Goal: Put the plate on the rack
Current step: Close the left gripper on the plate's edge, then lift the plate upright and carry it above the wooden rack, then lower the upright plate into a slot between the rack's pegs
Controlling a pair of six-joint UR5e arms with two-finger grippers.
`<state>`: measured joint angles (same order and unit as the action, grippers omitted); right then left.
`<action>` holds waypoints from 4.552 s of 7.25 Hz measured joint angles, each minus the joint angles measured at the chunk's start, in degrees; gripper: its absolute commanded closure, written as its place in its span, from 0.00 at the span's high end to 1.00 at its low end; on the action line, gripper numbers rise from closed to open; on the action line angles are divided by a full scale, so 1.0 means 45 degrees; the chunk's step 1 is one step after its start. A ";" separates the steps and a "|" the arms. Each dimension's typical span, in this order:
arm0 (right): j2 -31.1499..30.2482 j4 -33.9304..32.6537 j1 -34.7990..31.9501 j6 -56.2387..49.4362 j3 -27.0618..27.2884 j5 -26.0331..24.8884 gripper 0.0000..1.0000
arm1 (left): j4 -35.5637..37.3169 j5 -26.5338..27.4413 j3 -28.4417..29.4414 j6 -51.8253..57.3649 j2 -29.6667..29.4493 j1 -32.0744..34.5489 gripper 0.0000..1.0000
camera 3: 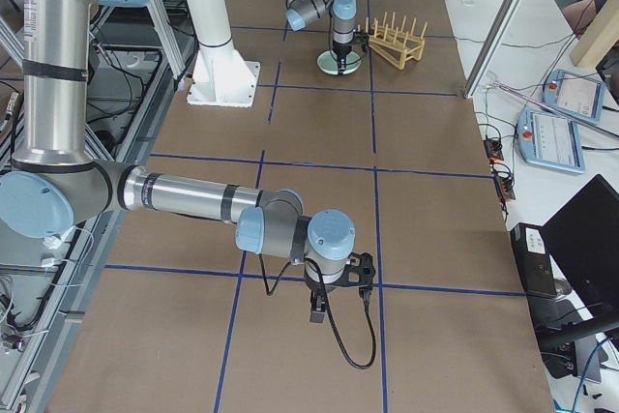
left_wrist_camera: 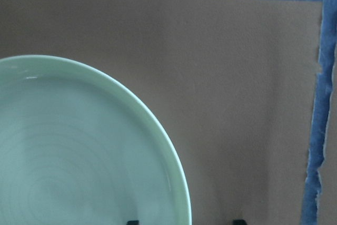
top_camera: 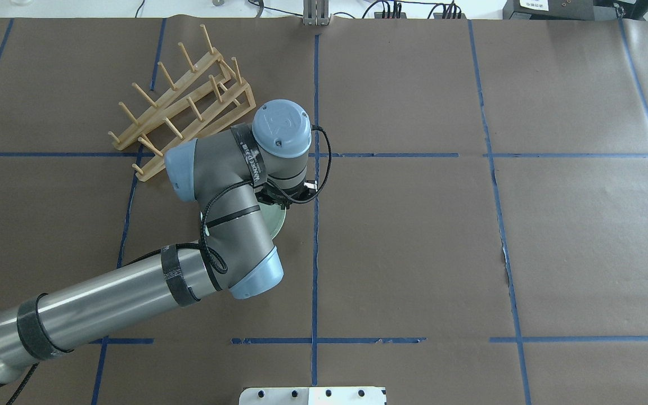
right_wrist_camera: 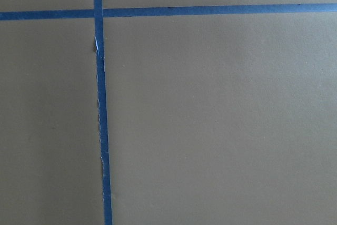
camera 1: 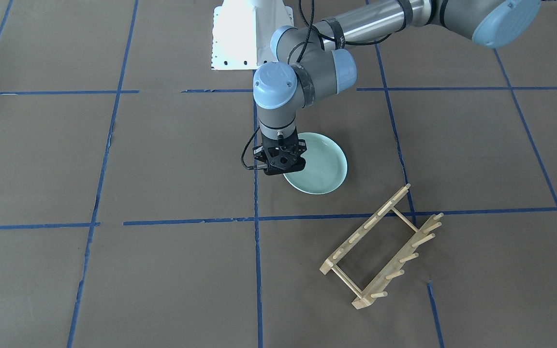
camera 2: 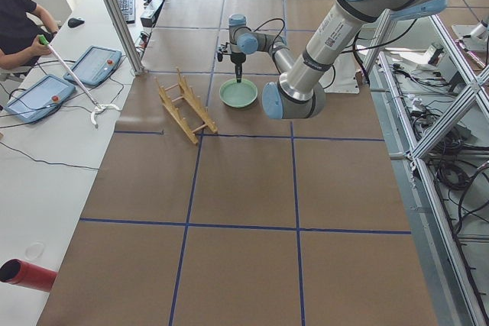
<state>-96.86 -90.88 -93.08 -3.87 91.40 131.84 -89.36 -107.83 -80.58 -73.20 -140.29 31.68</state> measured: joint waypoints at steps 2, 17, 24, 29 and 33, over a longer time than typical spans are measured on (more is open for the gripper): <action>0.0000 0.0000 -0.0001 0.0000 0.0000 0.0000 1.00 | -0.0480 -0.0040 -0.1700 -0.1264 0.0056 0.1132 0.00; 0.0000 0.0000 0.0000 0.0000 0.0000 0.0000 1.00 | -1.6955 0.1090 0.0605 -0.7912 0.3089 0.5480 0.00; 0.0000 0.0000 0.0000 -0.0001 0.0000 0.0000 1.00 | -1.7052 0.1189 0.1351 -0.7751 0.3157 0.5060 0.00; 0.0000 0.0000 0.0000 0.0000 0.0000 0.0000 1.00 | -1.7042 0.1189 0.1855 -0.7035 0.3129 0.4799 0.00; 0.0000 0.0000 0.0000 0.0000 0.0000 0.0000 1.00 | -1.7038 0.1194 0.1976 -0.7014 0.3129 0.4656 0.52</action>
<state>-96.85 -90.88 -93.08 -3.87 91.40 131.84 -166.03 -102.46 -71.69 -104.77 -126.21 52.63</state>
